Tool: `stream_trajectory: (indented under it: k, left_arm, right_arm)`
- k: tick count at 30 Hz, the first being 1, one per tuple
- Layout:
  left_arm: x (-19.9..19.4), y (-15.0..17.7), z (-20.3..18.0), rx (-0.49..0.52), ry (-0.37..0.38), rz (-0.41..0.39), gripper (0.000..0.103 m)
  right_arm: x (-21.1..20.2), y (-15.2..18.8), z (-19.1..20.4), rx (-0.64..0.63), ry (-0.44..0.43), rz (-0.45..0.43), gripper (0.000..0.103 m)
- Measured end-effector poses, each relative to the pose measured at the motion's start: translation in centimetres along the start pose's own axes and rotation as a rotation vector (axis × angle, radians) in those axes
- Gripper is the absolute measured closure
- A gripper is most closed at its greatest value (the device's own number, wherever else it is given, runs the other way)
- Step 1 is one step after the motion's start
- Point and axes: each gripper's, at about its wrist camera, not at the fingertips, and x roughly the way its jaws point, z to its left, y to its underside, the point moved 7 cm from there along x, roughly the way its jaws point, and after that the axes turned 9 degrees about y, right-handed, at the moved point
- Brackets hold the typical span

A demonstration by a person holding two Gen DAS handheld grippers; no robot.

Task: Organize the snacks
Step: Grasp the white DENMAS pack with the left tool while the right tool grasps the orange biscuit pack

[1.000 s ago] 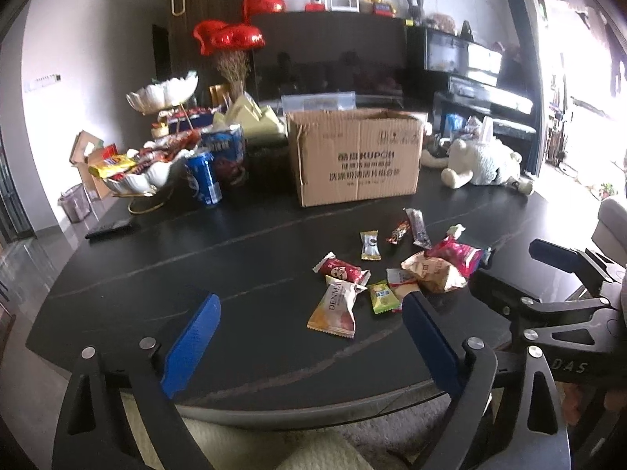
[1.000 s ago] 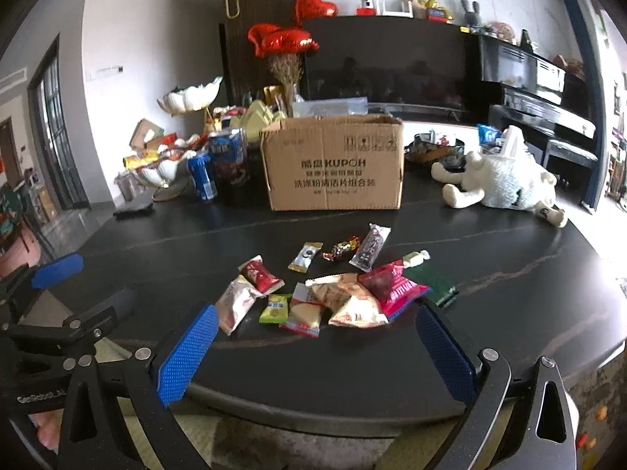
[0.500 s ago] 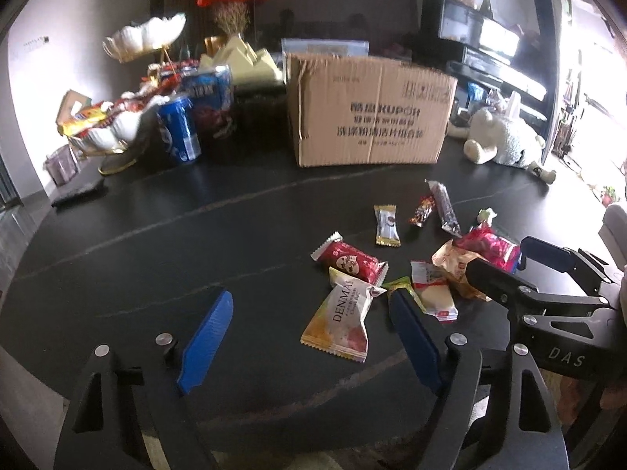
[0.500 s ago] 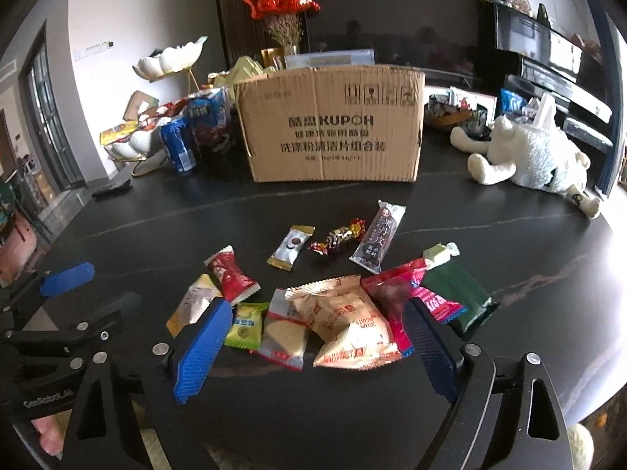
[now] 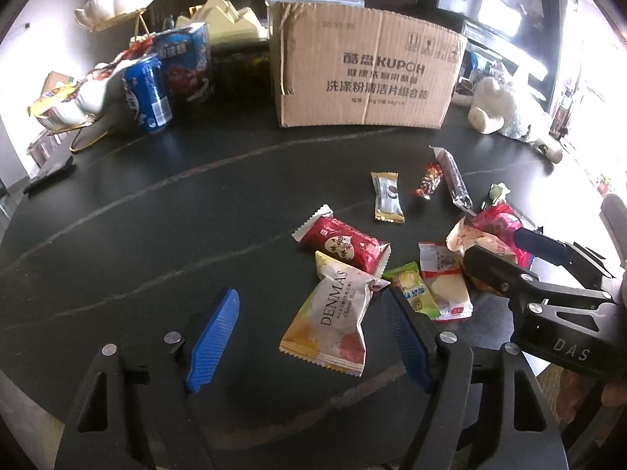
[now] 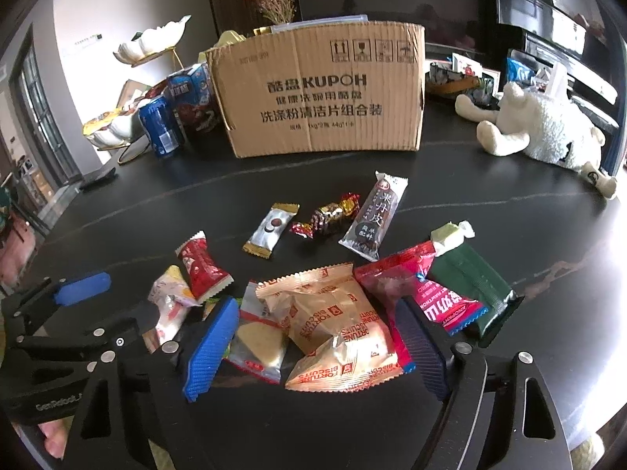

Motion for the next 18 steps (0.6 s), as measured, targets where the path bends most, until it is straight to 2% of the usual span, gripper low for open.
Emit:
stream_trajectory:
  k: [4,11,14,18]
  left_arm:
    - [1.1,0.2,0.0,-0.019,0.026,0.031,0.034]
    - [2.1,0.3,0.0,-0.003,0.016,0.036,0.04]
    - [2.3,0.1,0.1,0.007,0.009,0.031,0.049]
    - [2.6,0.3,0.0,0.001,0.023,0.044,0.064]
  right_arm:
    - [0.6,0.2,0.0,-0.004,-0.005,0.015,0.026]
    - [1.5,0.8,0.1,-0.018,-0.008,0.044,0.028]
    - [2.1,1.0,-0.2,-0.012,0.0,0.06,0.03]
    - [2.0,1.0,0.0,-0.024,0.002,0.056,0.04]
